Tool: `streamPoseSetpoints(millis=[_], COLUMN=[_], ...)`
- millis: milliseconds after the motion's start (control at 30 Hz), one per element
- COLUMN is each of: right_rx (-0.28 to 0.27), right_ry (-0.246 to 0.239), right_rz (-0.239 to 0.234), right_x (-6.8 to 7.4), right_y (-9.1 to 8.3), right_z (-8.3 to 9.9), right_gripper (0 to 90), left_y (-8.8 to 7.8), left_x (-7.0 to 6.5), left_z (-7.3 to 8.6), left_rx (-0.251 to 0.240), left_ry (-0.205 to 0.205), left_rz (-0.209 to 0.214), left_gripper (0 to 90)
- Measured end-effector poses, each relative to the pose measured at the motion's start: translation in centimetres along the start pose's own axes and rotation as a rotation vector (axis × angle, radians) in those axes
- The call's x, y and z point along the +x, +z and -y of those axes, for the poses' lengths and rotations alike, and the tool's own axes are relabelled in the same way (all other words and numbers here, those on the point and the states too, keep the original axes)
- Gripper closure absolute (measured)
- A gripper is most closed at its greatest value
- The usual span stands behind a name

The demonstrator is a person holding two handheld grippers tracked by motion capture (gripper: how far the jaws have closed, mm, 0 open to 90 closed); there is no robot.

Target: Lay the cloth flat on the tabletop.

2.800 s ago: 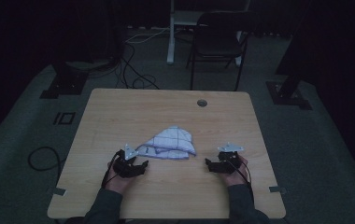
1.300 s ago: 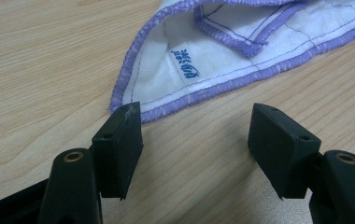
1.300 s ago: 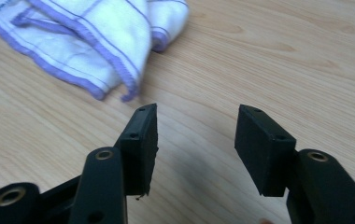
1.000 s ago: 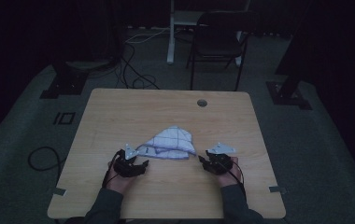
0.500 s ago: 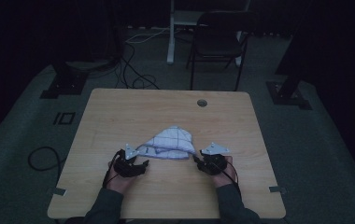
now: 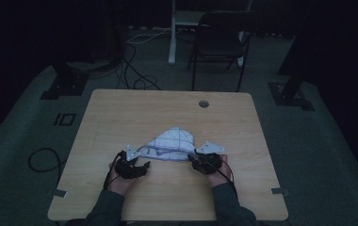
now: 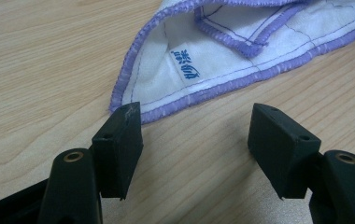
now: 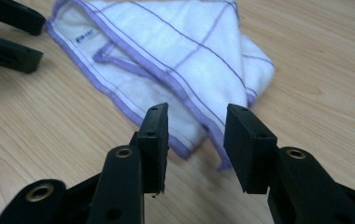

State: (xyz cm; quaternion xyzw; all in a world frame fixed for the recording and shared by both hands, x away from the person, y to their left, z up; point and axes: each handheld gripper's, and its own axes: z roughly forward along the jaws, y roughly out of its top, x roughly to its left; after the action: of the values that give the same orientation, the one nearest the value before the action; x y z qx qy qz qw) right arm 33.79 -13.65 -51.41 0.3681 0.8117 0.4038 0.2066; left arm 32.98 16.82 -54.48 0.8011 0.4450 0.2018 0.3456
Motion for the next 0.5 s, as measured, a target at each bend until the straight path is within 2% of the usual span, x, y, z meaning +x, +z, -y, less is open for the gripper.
streamPoseSetpoints(millis=[500], right_rx=[-0.015], right_ry=[0.003], right_rz=[-0.030], right_x=[1.6], right_y=[1.7], right_z=[-0.9], right_gripper=[67.4], left_y=[-0.1], left_x=[-0.1], left_z=[0.0], left_rx=[0.005], left_ry=[-0.004], left_rz=[-0.005], left_gripper=[37.8])
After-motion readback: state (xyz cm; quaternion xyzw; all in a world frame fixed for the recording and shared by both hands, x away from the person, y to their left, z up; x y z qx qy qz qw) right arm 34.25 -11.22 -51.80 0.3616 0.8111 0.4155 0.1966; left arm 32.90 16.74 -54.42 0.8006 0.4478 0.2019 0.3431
